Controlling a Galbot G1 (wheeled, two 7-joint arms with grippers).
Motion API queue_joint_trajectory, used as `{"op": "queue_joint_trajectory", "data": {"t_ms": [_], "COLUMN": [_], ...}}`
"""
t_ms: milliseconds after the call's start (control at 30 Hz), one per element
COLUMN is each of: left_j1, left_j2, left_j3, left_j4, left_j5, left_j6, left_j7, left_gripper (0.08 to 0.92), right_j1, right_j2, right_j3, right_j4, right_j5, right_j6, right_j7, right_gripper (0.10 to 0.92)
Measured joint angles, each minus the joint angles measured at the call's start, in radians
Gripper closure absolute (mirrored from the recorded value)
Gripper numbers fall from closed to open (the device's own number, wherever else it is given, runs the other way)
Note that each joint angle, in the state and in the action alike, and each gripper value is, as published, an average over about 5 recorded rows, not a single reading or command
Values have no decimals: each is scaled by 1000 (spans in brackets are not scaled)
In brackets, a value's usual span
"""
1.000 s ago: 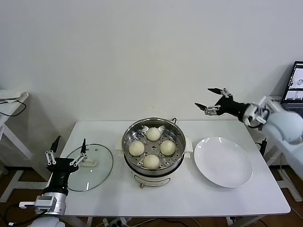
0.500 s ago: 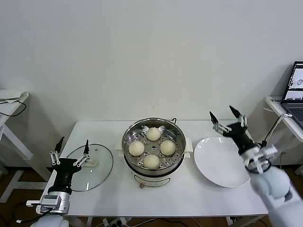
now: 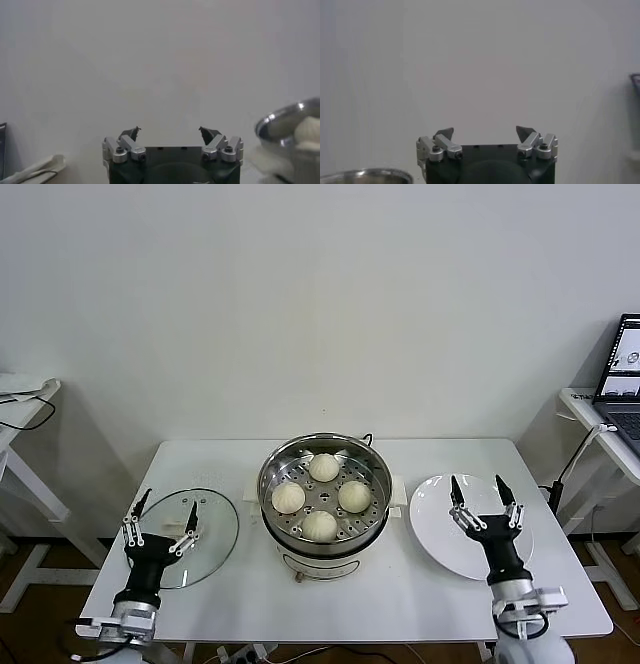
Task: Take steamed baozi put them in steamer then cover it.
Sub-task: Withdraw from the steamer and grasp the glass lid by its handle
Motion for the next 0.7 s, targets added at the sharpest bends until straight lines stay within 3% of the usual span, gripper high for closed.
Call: {"op": "queue_joint_trajectory", "data": {"t_ms": [400, 700], "left_j1": [-27, -73], "left_j2": [31, 49], "left_j3": [-44, -55], "left_j4": [202, 332], "left_j5": [549, 812], "left_j6": [-121, -146], "left_j7": [-165, -251], "left_gripper": [177, 177], "right_j1": [-29, -34], "right_j2": [72, 93], "right_j3": [-20, -25], "right_j4": [-24, -38], "right_j5": [-32, -41], "right_j6": [37, 47], "right_j7": [15, 17], "right_gripper": [203, 203]}}
